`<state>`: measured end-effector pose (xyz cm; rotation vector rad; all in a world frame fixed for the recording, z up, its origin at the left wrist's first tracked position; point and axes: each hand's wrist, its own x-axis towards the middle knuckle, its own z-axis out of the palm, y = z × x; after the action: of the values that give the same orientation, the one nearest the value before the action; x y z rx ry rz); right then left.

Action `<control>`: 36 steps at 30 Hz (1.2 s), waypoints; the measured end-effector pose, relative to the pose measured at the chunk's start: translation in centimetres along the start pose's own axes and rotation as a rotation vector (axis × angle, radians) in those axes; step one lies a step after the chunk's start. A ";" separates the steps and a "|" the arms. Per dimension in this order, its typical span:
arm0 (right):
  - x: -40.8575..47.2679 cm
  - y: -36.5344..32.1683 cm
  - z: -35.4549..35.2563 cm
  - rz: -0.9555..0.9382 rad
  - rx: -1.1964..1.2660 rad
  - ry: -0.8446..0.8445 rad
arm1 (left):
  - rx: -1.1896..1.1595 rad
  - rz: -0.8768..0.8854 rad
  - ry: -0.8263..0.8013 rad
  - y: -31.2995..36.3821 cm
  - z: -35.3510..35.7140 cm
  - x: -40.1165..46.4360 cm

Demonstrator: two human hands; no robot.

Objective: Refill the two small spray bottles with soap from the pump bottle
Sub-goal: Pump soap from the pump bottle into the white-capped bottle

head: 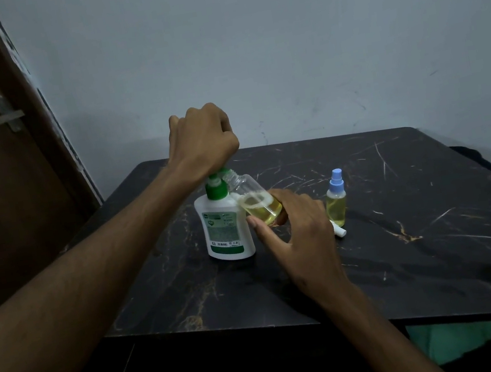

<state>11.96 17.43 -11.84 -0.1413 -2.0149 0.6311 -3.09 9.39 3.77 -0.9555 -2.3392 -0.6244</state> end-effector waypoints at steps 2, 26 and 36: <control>0.0 0.0 0.0 0.003 0.001 -0.004 | -0.006 0.003 0.000 0.0 0.1 -0.2; 0.0 0.1 0.2 0.013 -0.002 -0.024 | 0.005 0.021 -0.009 -0.1 0.2 -0.3; 0.0 0.1 0.1 0.019 -0.010 -0.029 | 0.004 0.024 -0.021 -0.2 0.3 -0.1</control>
<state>11.83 17.46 -11.94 -0.1580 -2.0465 0.6385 -3.29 9.41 3.42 -0.9906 -2.3429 -0.6027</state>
